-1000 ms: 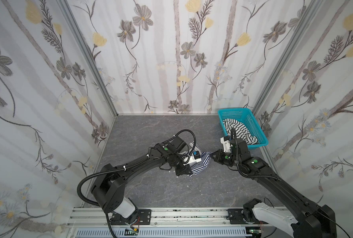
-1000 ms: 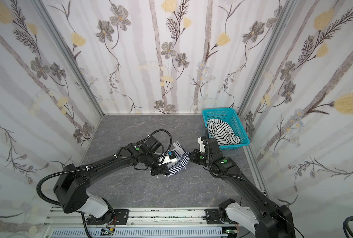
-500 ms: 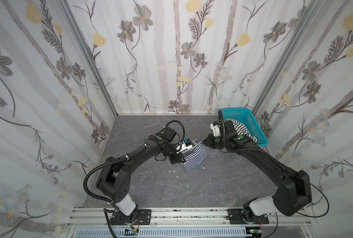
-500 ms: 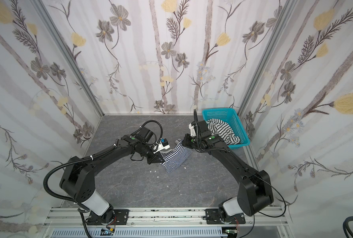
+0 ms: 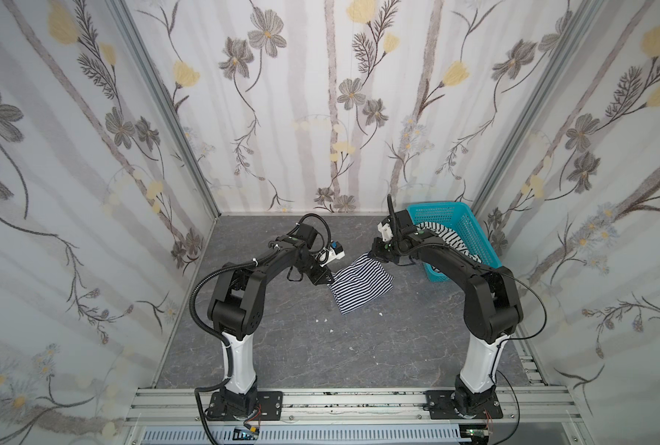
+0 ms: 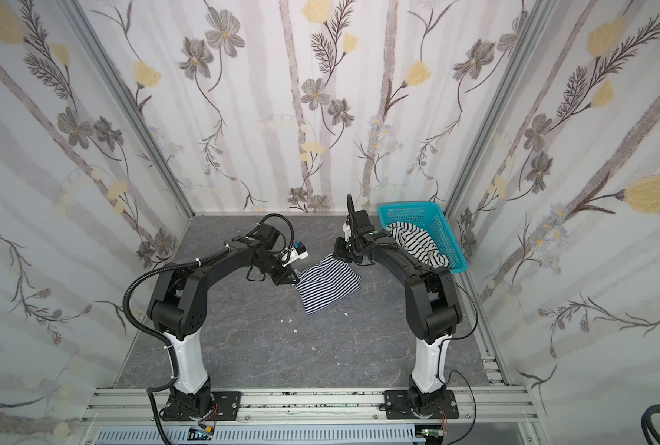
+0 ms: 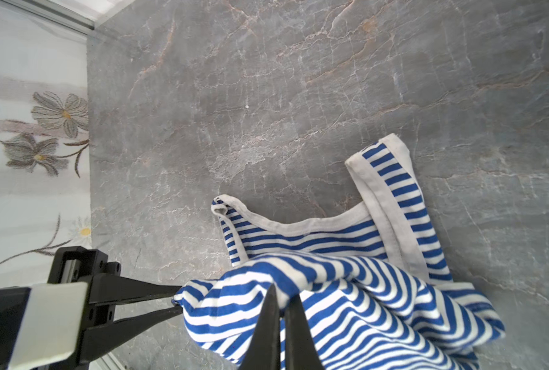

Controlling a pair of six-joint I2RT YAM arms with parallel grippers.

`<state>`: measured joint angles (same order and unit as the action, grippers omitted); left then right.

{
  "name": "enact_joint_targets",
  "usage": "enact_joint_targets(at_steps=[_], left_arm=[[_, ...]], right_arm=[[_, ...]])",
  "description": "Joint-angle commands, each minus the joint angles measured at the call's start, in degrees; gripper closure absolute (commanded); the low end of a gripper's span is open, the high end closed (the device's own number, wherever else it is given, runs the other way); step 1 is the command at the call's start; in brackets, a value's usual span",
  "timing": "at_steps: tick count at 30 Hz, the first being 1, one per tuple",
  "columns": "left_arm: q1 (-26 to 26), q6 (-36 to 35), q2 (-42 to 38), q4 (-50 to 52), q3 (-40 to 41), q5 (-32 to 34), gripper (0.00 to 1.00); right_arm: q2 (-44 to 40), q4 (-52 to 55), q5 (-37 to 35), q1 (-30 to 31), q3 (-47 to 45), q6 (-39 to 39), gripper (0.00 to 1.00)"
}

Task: Fold and stack tank tops
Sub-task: Fold the tank top at the center of the table.

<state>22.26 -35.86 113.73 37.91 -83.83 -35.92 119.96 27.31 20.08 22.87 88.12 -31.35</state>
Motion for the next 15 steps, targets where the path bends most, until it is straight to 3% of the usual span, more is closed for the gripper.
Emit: enact_joint_targets(at_steps=[1, 8, 15], left_arm=[[-0.54, -0.84, 2.79, -0.03, -2.72, 1.35, 0.81], [-1.20, 1.04, 8.43, -0.29, -9.71, 1.74, 0.74], [-1.24, 2.46, 12.91, -0.50, -14.02, 5.54, 0.74]], right_arm=[[2.81, -0.53, 0.52, -0.73, 2.03, 1.08, 0.96], [6.24, -1.76, 0.35, -1.87, 2.41, 1.07, 0.96], [8.95, -2.44, -0.74, -2.87, 3.43, 0.58, 0.92]])
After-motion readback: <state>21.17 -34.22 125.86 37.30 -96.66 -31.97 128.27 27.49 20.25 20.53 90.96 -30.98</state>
